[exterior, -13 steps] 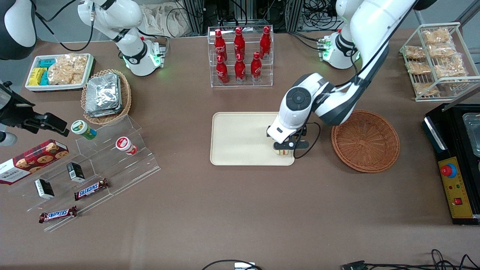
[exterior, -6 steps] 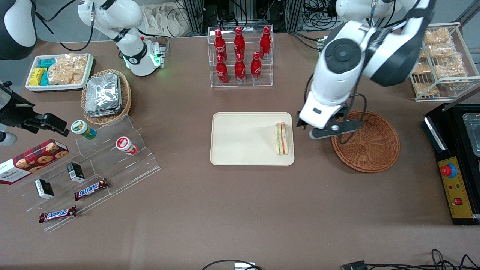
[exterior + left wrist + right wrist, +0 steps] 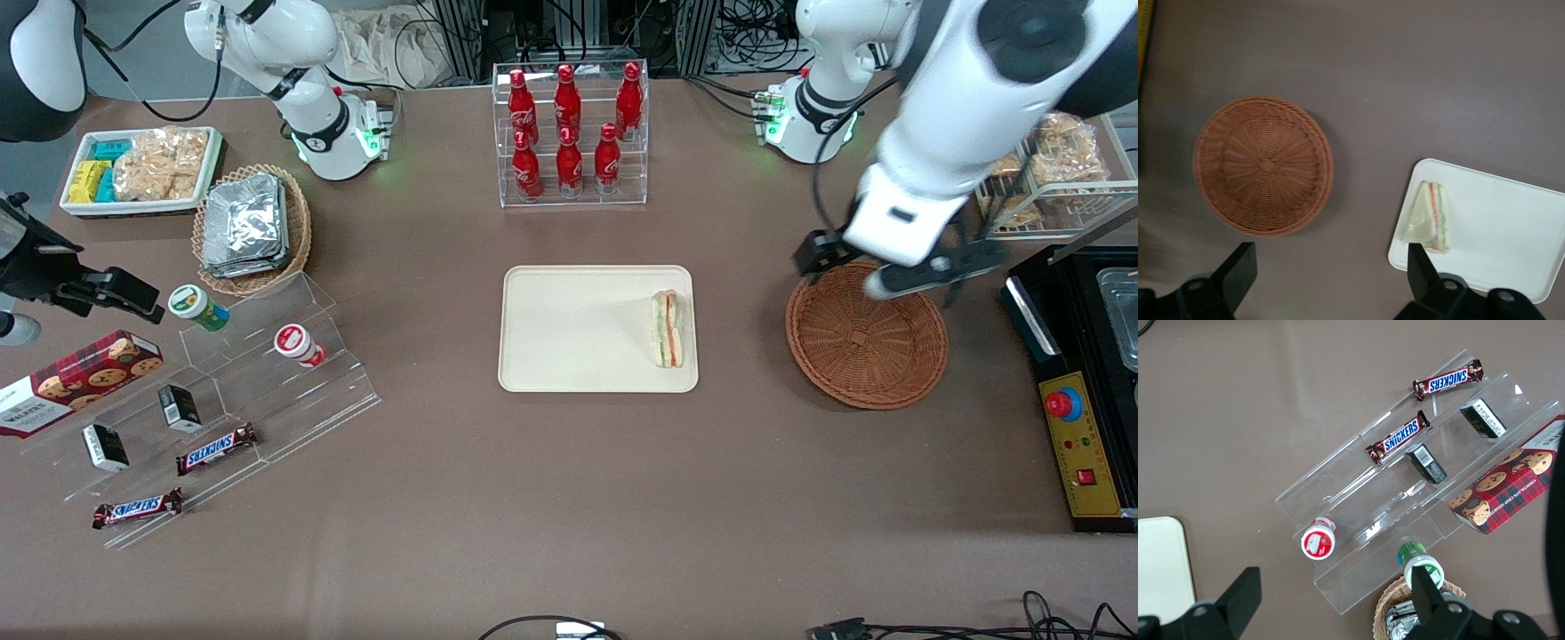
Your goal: Place sandwich from basket to tray
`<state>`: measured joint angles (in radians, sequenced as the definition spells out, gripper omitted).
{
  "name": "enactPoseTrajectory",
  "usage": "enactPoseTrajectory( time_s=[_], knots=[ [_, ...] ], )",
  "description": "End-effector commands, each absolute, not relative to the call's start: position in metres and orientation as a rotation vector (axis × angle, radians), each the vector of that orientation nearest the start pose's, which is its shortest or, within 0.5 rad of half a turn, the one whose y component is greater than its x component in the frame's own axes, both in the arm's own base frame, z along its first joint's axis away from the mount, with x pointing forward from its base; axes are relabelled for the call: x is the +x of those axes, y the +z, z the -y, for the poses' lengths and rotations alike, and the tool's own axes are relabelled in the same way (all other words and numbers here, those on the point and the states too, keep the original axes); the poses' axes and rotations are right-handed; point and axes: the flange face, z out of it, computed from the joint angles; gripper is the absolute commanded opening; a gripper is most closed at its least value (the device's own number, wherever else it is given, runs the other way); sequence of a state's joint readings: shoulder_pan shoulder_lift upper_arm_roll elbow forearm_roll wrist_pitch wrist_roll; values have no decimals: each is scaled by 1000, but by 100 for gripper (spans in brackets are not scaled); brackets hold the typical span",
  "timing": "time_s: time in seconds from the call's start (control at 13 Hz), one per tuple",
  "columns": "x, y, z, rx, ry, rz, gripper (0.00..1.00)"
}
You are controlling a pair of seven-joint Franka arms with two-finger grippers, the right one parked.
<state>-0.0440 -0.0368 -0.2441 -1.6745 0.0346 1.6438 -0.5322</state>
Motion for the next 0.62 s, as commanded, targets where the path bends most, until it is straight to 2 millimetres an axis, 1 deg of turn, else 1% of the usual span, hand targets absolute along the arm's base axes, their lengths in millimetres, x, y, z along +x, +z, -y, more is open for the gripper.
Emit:
enactPoseTrajectory(
  time_s=[0.0, 0.08, 0.15, 0.31, 0.38, 0.46, 0.54],
  knots=[
    [499, 618, 90, -3106, -56, 438, 100],
    [498, 620, 72, -3103, -47, 456, 100],
    [499, 621, 58, -3112, -40, 414, 100],
    [505, 625, 45, -3116, -54, 288, 100],
    [506, 625, 33, -3120, -49, 270, 100],
    [508, 625, 27, -3122, -50, 263, 100],
    [509, 624, 26, -3119, -46, 265, 100]
  ],
)
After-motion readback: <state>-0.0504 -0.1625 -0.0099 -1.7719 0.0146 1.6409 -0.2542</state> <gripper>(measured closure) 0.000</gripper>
